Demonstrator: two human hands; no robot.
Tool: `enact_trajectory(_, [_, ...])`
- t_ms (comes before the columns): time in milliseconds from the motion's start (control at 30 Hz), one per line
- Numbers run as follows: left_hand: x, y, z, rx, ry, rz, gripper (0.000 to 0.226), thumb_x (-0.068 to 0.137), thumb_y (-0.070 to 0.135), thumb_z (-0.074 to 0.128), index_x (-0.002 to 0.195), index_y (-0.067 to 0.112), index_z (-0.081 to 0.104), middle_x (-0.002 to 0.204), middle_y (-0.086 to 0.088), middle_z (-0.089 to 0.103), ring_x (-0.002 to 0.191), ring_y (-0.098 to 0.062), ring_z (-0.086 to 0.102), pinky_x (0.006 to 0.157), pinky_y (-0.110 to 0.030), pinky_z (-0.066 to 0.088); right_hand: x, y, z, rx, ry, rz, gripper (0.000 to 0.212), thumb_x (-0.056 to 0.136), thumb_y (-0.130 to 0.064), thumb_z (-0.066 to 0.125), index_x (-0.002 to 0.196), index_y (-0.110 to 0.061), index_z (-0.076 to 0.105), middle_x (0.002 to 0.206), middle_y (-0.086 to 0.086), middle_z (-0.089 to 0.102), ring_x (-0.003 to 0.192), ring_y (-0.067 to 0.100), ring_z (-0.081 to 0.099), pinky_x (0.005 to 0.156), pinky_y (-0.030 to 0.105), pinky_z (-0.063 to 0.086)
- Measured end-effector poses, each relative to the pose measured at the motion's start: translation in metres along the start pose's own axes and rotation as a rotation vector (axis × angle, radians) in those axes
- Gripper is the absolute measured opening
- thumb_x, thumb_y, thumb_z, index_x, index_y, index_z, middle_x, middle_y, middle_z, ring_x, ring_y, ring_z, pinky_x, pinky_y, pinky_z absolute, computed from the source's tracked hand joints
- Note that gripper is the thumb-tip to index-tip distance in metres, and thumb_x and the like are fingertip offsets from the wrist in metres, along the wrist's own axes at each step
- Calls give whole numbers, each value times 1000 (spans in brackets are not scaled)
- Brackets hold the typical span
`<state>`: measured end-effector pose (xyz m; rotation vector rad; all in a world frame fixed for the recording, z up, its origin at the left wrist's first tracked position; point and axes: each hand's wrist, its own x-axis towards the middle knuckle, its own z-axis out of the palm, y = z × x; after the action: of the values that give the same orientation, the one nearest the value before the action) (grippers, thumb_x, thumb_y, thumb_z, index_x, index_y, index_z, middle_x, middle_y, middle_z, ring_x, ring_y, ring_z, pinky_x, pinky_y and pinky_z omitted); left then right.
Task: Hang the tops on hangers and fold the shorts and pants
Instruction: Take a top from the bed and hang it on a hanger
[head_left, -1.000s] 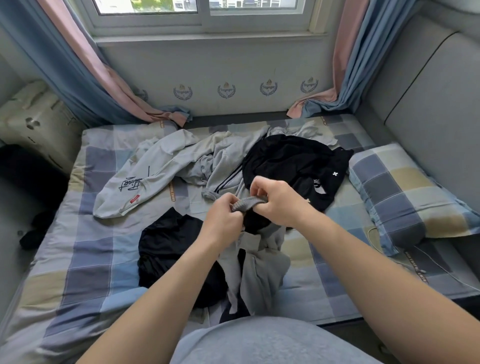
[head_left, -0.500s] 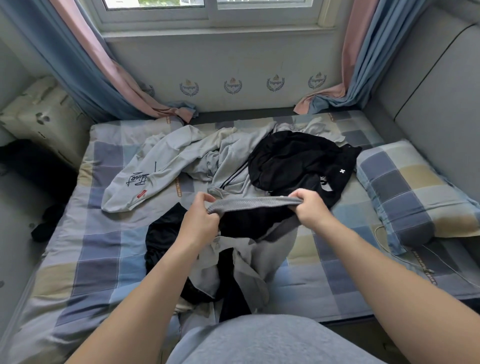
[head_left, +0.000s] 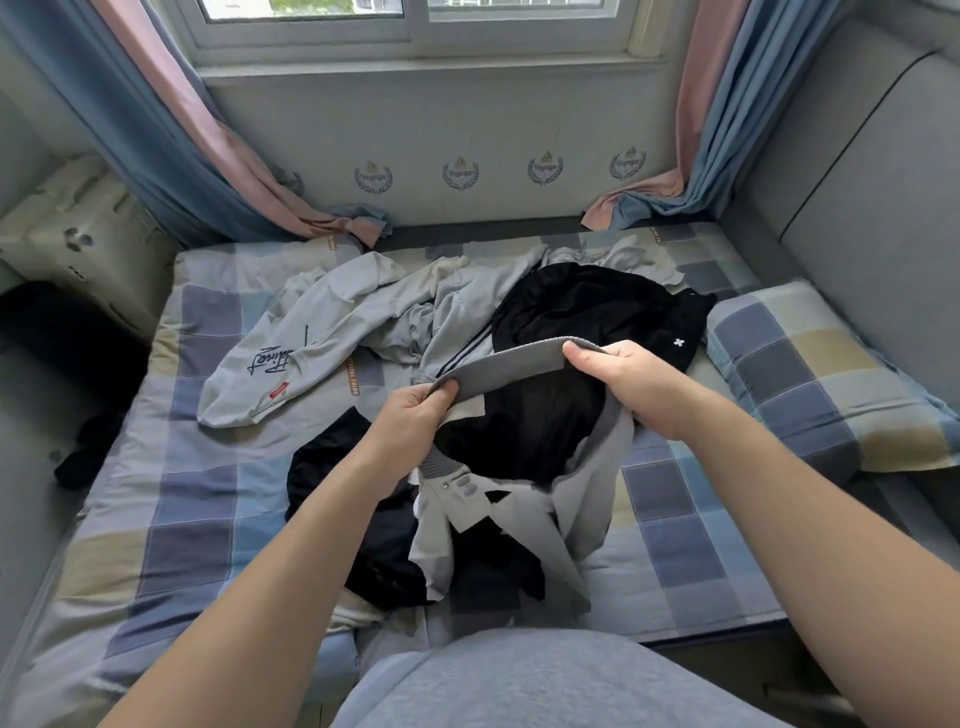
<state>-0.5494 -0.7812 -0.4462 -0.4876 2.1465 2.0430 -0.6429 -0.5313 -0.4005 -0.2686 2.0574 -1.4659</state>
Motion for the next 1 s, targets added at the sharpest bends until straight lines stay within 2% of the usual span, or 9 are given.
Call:
enact_trajectory(67, [-1,0,2,6,0,16,38,104,34,53,88,7,74,80,-11,70,73,-23,65,71,-33,51,0,2,-2,14,0,5,55,94,-56,58,93,-5,77,104,29,72,102,49,67,95,55,51])
enact_trajectory(167, [-4,4,4,138,-89,107,31,94,47,61,91,20,74,80,3,65,76,-11,61,72,-24,47,-1,2,0,87,-52,3,45,98,-50,55,88,-14,80,95,15,77,90,29,74,75,32,61])
enact_trajectory(267, [-9,6,12,227,-238,125,11,89,41,71,83,34,75,73,13,61,71,-2,58,67,-14,43,0,-2,1,188,-156,-29,34,92,-47,65,88,-14,76,91,11,76,83,21,75,66,26,58])
enact_trajectory(400, [-5,10,12,133,-19,150,28,93,27,62,66,19,57,62,2,43,58,-13,39,58,-28,29,0,-5,-10,32,-255,-17,13,79,-9,76,81,-16,65,78,4,68,73,16,67,62,26,54])
enact_trajectory(533, [-5,17,15,83,185,256,30,102,17,53,72,11,48,57,4,39,50,-12,33,47,-23,27,8,13,-6,-714,-61,6,20,73,3,59,81,-16,57,76,5,61,72,23,59,59,32,45])
enact_trajectory(733, [-4,17,18,141,289,297,25,102,22,55,81,8,49,54,13,35,46,-5,29,43,-18,27,15,42,-14,-1004,435,161,22,83,-6,51,89,-28,56,101,1,47,92,26,48,77,36,42])
enact_trajectory(800, [-3,16,13,225,309,310,24,101,23,56,81,12,51,52,14,38,46,-4,32,45,-18,29,14,46,-18,-890,534,152,16,85,-8,53,87,-22,60,96,3,54,87,29,51,73,33,41])
enact_trajectory(933, [-3,20,10,561,200,283,30,86,51,72,85,28,53,64,12,61,55,-6,54,51,-26,41,9,33,-15,60,453,152,24,95,1,52,81,-13,66,82,10,67,75,23,68,60,35,58])
enact_trajectory(1000, [-3,22,9,833,130,235,35,77,57,77,88,30,58,76,10,65,72,-11,61,63,-34,51,6,24,-15,252,399,125,29,97,-1,53,79,-16,69,76,7,69,61,14,67,51,30,55])
